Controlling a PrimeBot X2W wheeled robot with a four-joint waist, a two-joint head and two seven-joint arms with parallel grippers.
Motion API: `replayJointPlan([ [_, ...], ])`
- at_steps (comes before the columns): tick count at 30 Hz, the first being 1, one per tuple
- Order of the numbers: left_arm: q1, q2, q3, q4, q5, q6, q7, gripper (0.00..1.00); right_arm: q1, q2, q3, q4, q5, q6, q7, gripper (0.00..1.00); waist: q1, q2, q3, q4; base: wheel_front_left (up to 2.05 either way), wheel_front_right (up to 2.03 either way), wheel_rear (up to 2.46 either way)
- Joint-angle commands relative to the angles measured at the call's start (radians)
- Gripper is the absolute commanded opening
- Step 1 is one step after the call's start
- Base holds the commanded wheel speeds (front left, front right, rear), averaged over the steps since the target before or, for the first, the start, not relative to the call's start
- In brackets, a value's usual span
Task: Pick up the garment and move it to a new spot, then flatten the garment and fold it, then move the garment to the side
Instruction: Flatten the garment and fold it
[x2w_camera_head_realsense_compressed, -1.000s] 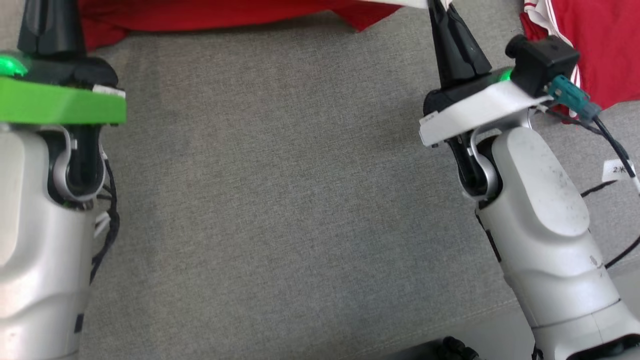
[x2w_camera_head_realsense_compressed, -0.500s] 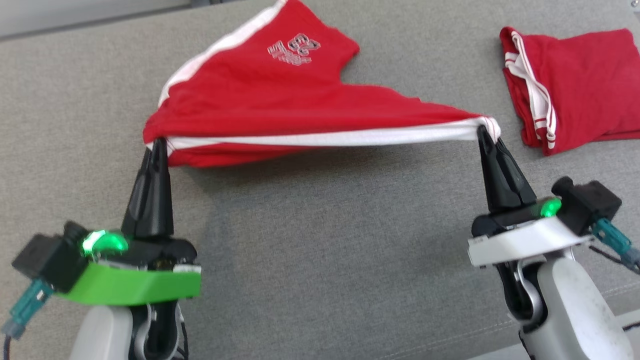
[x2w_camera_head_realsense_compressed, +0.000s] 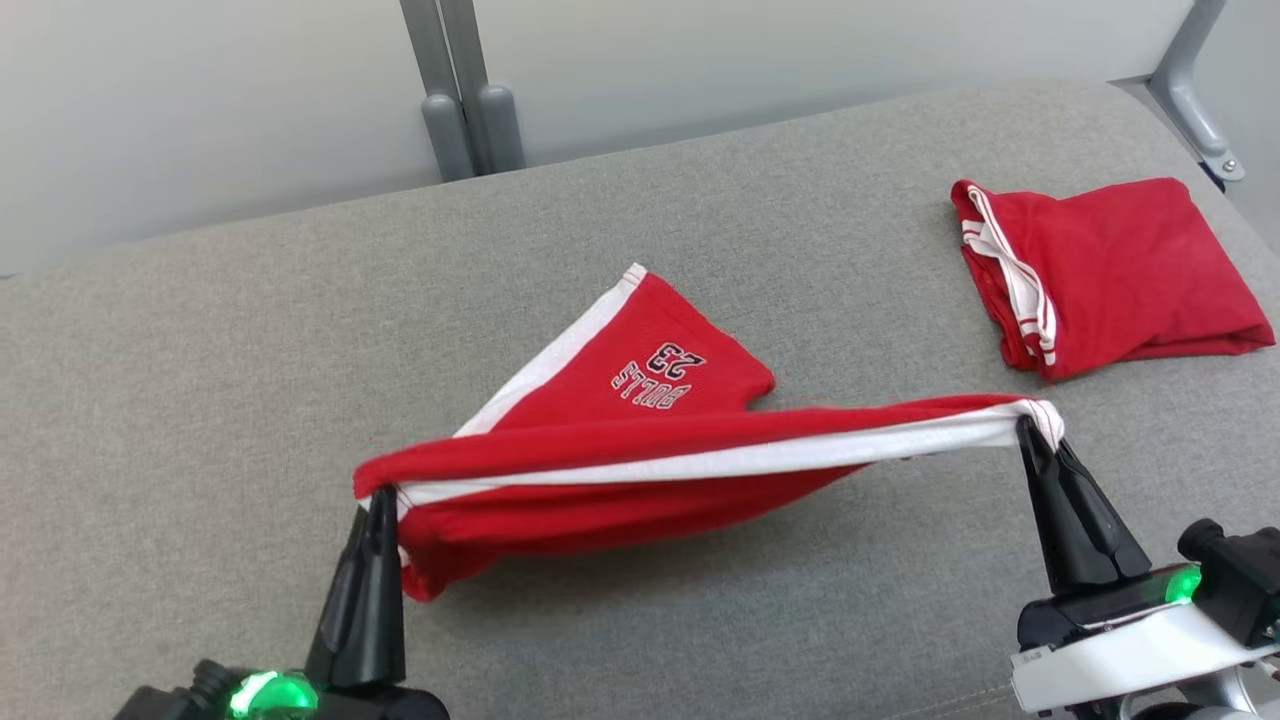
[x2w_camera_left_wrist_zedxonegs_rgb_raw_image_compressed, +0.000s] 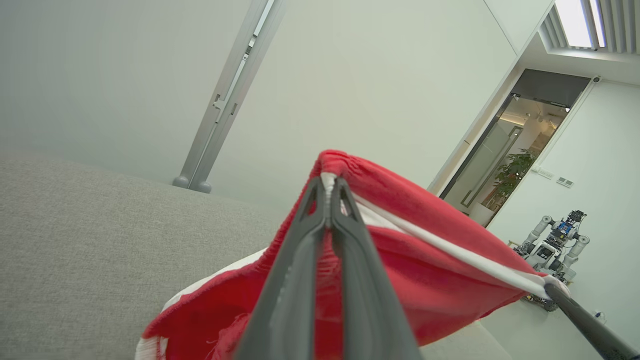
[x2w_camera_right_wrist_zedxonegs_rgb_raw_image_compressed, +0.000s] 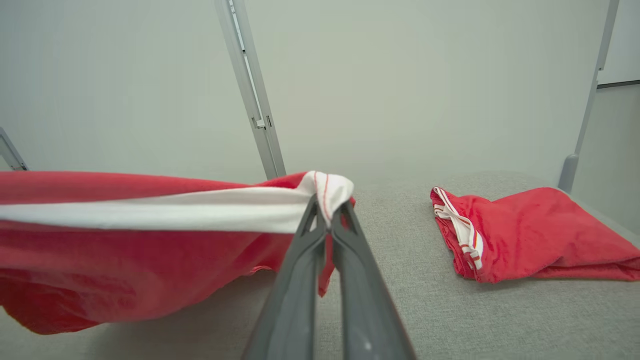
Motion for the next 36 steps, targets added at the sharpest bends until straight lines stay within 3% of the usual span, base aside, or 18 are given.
replayJointPlan([
  [1,0.027,-0.003,-0.002,-0.003,-0.004,0.003,-0.005,0.00,0.019,0.001,-0.010,-0.015,-0.003,-0.002,0.015,0.00,0.0001,0.0000,-0.011,0.008,0.00,0.00,0.00],
  [9,0.056,-0.018,-0.066,0.108,-0.042,0.003,-0.004,0.00,-0.012,-0.005,-0.022,0.034,0.002,-0.002,0.069,0.00,0.0001,0.0000,0.027,0.073,0.00,0.00,0.00],
  [19,-0.063,-0.032,-0.098,0.314,-0.084,0.003,-0.002,0.00,-0.208,-0.072,0.006,0.236,-0.005,-0.002,0.119,0.00,0.0001,0.0000,0.079,0.185,0.00,0.00,0.00],
  [29,-0.278,-0.043,-0.172,0.561,-0.162,0.037,0.052,0.00,-0.523,-0.163,0.146,0.589,0.035,-0.002,0.171,0.00,0.0001,0.0000,0.111,0.286,0.00,0.00,0.00],
  [36,-0.379,-0.043,-0.252,0.653,-0.199,0.056,0.047,0.00,-0.706,-0.194,0.257,0.795,0.068,-0.002,0.197,0.00,0.0001,0.0000,0.140,0.329,0.00,0.00,0.00],
])
